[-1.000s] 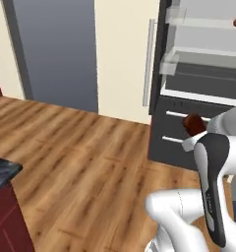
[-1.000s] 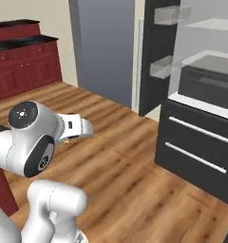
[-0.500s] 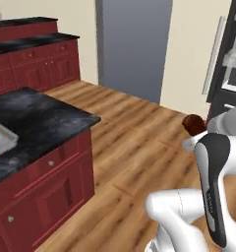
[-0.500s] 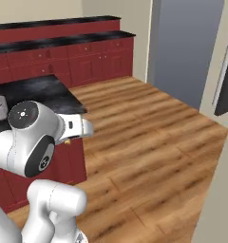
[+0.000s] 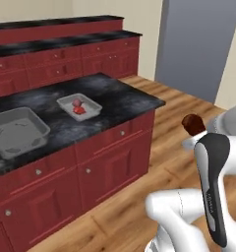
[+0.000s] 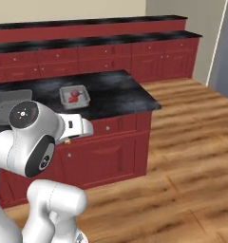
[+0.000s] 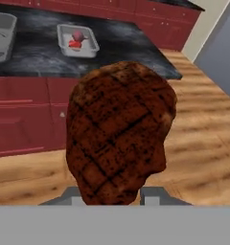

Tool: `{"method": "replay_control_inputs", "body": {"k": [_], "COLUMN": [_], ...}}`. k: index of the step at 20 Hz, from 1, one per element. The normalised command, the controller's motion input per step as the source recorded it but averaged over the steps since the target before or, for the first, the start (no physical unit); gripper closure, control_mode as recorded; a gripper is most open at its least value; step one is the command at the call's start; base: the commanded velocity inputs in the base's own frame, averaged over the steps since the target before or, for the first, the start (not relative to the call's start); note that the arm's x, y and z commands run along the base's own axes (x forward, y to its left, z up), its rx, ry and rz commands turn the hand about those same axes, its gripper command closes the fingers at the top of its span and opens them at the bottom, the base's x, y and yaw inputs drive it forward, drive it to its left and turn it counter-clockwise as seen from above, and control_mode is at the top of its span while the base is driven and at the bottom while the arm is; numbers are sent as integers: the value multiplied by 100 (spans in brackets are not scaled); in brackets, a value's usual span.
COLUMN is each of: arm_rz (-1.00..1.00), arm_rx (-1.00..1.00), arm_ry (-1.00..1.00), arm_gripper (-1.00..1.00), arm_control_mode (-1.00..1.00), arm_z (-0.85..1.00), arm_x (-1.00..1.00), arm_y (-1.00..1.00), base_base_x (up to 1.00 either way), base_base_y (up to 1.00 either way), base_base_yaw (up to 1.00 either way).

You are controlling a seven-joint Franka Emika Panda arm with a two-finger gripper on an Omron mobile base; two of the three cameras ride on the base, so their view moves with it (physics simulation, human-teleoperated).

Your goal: Place one onion and one steak in each tupperware on the nearby counter, to pack two identical lunches.

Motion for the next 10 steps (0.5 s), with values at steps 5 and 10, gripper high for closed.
{"method": "replay_control_inputs", "body": {"k": [5,10], "arm_rz": [0,0], "arm_rx": [0,0], "arm_ry": [0,0], "arm_gripper": [100,100], "arm_control_mode": [100,100], "arm_z": [0,0], "arm_x": [0,0], "arm_y": [0,0], "base_base_x": [-1,2], "base_base_y": [100,100], "base_base_yaw": [28,26]}}
